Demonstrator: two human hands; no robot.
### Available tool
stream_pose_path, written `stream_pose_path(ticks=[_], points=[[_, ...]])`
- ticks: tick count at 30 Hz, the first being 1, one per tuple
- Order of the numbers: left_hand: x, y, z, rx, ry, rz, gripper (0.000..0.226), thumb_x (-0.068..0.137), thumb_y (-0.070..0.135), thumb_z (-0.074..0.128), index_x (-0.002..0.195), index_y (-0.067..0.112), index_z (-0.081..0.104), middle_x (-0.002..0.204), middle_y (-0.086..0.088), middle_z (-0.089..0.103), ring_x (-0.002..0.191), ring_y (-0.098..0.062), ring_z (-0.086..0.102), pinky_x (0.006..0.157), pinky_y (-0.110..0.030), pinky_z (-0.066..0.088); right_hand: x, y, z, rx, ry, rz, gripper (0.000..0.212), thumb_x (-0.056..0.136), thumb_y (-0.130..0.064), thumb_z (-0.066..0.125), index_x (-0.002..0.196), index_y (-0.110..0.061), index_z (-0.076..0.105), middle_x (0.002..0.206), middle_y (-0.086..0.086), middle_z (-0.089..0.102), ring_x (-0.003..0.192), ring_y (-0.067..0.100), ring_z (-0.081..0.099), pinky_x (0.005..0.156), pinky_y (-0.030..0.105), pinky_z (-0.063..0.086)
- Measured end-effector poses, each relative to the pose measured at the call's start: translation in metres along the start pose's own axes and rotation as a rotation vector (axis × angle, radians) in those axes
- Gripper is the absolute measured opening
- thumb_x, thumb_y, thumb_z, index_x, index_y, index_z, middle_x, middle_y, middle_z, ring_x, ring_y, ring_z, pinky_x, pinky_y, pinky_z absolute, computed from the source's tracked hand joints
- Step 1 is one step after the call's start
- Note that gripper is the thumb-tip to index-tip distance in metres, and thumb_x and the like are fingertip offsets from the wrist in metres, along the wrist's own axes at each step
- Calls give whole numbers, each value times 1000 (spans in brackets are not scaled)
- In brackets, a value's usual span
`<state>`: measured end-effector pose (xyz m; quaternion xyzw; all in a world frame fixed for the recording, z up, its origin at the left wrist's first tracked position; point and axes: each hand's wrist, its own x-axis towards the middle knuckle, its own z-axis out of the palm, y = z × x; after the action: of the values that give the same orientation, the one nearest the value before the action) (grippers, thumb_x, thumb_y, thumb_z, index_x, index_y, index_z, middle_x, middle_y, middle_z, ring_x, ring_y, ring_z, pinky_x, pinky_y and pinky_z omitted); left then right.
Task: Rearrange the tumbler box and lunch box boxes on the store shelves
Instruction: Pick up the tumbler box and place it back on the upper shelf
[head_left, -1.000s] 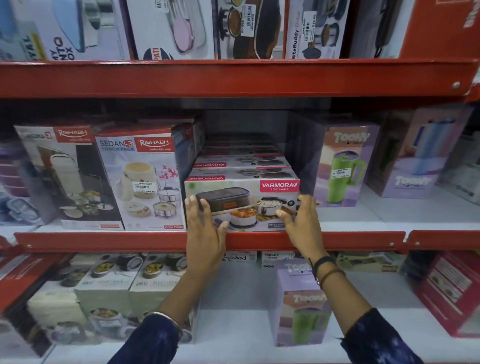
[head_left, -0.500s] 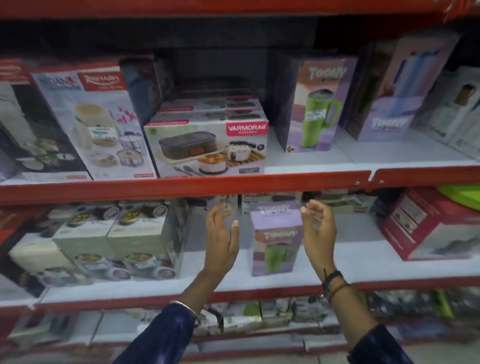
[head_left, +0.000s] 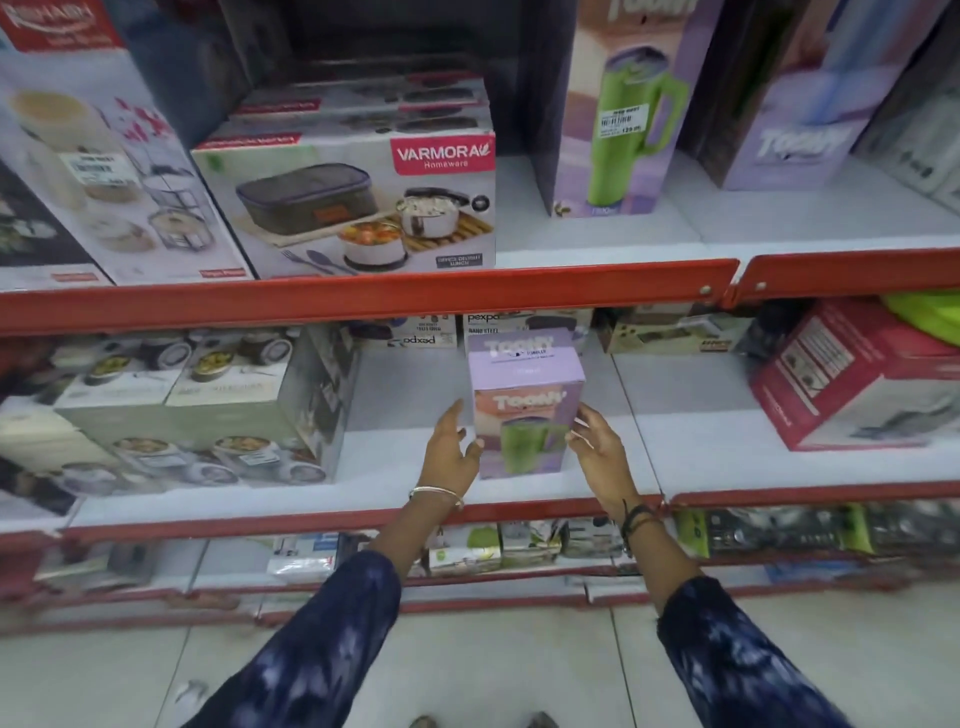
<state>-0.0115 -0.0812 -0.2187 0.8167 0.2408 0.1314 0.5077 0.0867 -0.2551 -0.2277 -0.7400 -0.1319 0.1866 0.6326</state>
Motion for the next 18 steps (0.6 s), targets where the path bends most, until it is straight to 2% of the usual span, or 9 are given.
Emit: stream_pose_path(ticks=[2, 4, 5, 7, 8, 12, 15, 16, 18], points=[[0, 1, 3, 15, -7, 0, 50, 89, -4, 50, 137, 5, 37, 136, -18, 51, 103, -31, 61, 87, -22, 43, -2, -4, 1, -42, 18, -25, 48, 87, 15, 45, 134, 3, 40, 126, 9, 49, 109, 25, 50, 73, 5, 48], [-2, 2, 3, 16, 26, 12, 46, 88, -6, 50, 132, 3, 42, 131, -19, 55, 86, -24, 62, 77, -15, 41, -4, -7, 2, -50, 46, -35, 47, 86, 15, 47, 132, 3, 42, 124, 9, 51, 106, 22, 52, 73, 7, 50], [-4, 2, 2, 11, 41, 17, 45, 87, -6, 51, 131, 3, 44, 130, -19, 57, 84, -21, 61, 79, -17, 41, -6, -6, 1, -51, 52, -47, 46, 87, 12, 49, 131, 2, 45, 124, 7, 53, 104, 19, 55, 79, 13, 52], [-9, 2, 0, 8, 63, 36, 43, 86, -5, 53, 128, 3, 48, 129, -19, 58, 88, -17, 61, 85, -23, 44, -12, -4, -3, -100, 59, -84, 41, 89, 1, 54, 129, -4, 51, 123, 2, 57, 100, 0, 62, 94, 26, 49], [-13, 4, -2, 5, 72, 50, 42, 87, -3, 54, 128, 3, 49, 128, -19, 59, 93, -16, 60, 87, -25, 45, -18, -5, -5, -133, 56, -102, 39, 89, -5, 56, 128, -8, 53, 123, 0, 59, 101, -4, 61, 97, 26, 48], [-36, 18, -14, -99, 109, 86, 42, 89, 3, 56, 130, 7, 50, 128, -13, 60, 115, -23, 58, 94, -23, 46, -46, -17, -12, -175, 88, -169, 38, 90, -22, 58, 128, -17, 55, 127, 0, 62, 115, 9, 58, 93, 9, 44], [-60, 37, -29, -198, 165, 156, 37, 88, 8, 60, 123, 18, 57, 116, -2, 64, 108, -10, 62, 90, -14, 48, -68, -31, -14, -149, 172, -258, 34, 89, -20, 60, 123, -23, 59, 122, 3, 64, 111, 11, 59, 92, 13, 46], [-67, 45, -35, -235, 184, 178, 36, 87, 9, 62, 119, 24, 58, 113, 2, 65, 104, -3, 63, 89, -13, 49, -76, -39, -14, -133, 207, -290, 32, 88, -19, 61, 119, -27, 60, 121, 3, 64, 111, 8, 59, 93, 16, 47], [-81, 64, -48, -318, 214, 213, 34, 84, 11, 65, 112, 30, 60, 109, 5, 67, 96, 6, 63, 88, -15, 51, -88, -58, -14, -105, 285, -367, 31, 86, -15, 63, 114, -27, 59, 119, 4, 63, 106, -10, 56, 90, 9, 44]])
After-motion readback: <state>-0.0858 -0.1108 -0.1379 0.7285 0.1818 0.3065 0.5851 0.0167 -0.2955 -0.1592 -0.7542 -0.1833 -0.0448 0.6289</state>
